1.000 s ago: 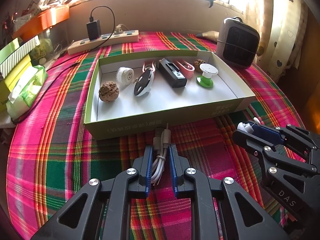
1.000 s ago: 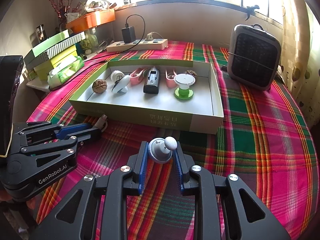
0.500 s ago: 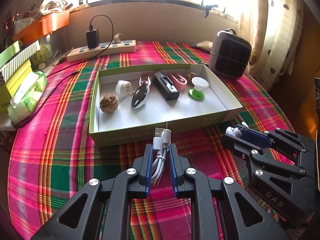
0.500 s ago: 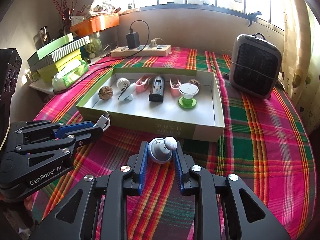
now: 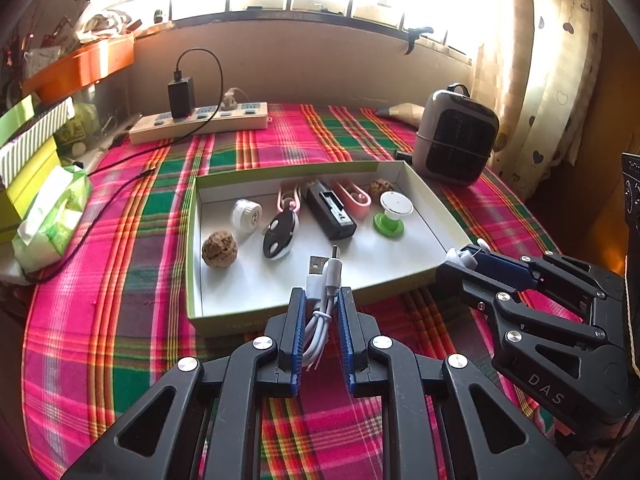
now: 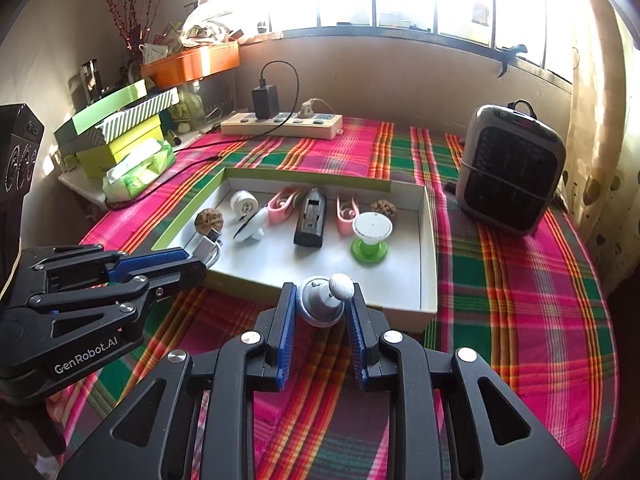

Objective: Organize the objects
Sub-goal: 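Carry the white stand with the right tool while the left tool carries the cable into the box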

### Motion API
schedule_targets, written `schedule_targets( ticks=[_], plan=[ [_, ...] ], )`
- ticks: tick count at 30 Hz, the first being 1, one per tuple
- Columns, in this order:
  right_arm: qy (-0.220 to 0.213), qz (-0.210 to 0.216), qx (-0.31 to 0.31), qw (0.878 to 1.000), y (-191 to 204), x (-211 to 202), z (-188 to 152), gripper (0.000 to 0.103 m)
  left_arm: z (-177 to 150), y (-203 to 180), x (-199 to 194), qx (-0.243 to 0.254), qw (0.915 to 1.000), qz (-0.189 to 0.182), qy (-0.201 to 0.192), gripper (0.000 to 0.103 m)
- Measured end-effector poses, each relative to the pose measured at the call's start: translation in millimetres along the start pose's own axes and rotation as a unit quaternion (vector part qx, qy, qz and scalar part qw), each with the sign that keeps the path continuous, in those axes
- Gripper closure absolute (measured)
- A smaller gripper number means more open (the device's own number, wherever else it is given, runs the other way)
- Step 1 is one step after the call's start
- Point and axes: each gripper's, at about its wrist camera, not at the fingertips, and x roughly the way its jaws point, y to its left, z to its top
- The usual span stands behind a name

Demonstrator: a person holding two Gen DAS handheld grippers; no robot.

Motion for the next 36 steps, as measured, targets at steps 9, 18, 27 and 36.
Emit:
schedule_targets(
  ticks=[9, 18, 27, 36],
  plan=[
    [0.013, -0.008, -0.003, 1.0, -7, 24, 17, 0.077, 18, 6, 17, -0.003, 1.0, -0.002, 0.001, 0.089],
    [0.033, -0.011, -0.004, 0.999, -14, 49, 25, 0.077, 28, 8, 42, -0.004, 0.9998, -0.001, 0.019, 0.089],
    [0.052, -0.008, -0.007, 0.999, -18, 65, 26, 0.077, 32, 7, 60, 0.0, 0.9994, 0.003, 0.034, 0.089],
    [0.062, -0.014, -0.011, 0.998, -19, 75, 24, 0.077, 30, 4, 72, 0.004, 0.9989, 0.006, 0.047, 0.089]
  ],
)
